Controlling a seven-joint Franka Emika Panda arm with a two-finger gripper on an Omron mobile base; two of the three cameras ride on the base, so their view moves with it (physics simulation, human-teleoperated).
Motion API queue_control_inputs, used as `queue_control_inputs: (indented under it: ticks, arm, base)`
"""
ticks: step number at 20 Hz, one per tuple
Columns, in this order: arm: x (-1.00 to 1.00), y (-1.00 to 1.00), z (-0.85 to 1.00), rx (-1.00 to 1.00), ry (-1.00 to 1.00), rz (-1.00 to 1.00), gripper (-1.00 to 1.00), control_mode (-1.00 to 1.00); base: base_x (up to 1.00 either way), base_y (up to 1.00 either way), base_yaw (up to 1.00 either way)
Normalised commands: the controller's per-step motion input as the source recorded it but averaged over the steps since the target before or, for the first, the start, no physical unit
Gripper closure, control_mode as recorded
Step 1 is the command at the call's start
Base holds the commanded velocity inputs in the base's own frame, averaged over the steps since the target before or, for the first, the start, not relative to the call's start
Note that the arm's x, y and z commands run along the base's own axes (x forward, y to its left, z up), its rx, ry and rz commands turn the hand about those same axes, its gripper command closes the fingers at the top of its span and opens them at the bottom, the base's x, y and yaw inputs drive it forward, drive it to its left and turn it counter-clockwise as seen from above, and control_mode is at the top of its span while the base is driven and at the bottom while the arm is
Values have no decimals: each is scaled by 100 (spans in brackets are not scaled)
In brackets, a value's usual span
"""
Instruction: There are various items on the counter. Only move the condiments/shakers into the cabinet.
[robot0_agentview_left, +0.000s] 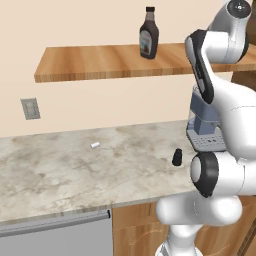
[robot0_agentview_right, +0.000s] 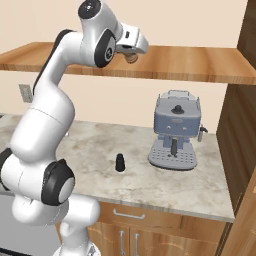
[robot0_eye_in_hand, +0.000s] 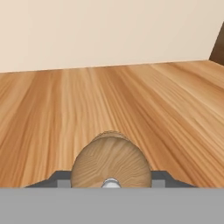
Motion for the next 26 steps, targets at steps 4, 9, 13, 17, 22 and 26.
queue_control_inputs:
  ticks: [4,9,13,17,22,26]
  arm:
    - [37,0,0,0,0,0,100,-100]
    - [36,0,-4,0,0,0,-100,-100]
    - [38,0,-9,0,0,0,-100,-100]
    - [45,0,-15,0,-2,0,-100,-100]
    - [37,0,-11,0,0,0,-100,-100]
    - [0,0,0,0,0,0,-100,-100]
  base:
    - [0,0,0]
    - [0,0,0]
    - [0,0,0]
    - [0,0,0]
    - [0,0,0]
    - [0,0,0]
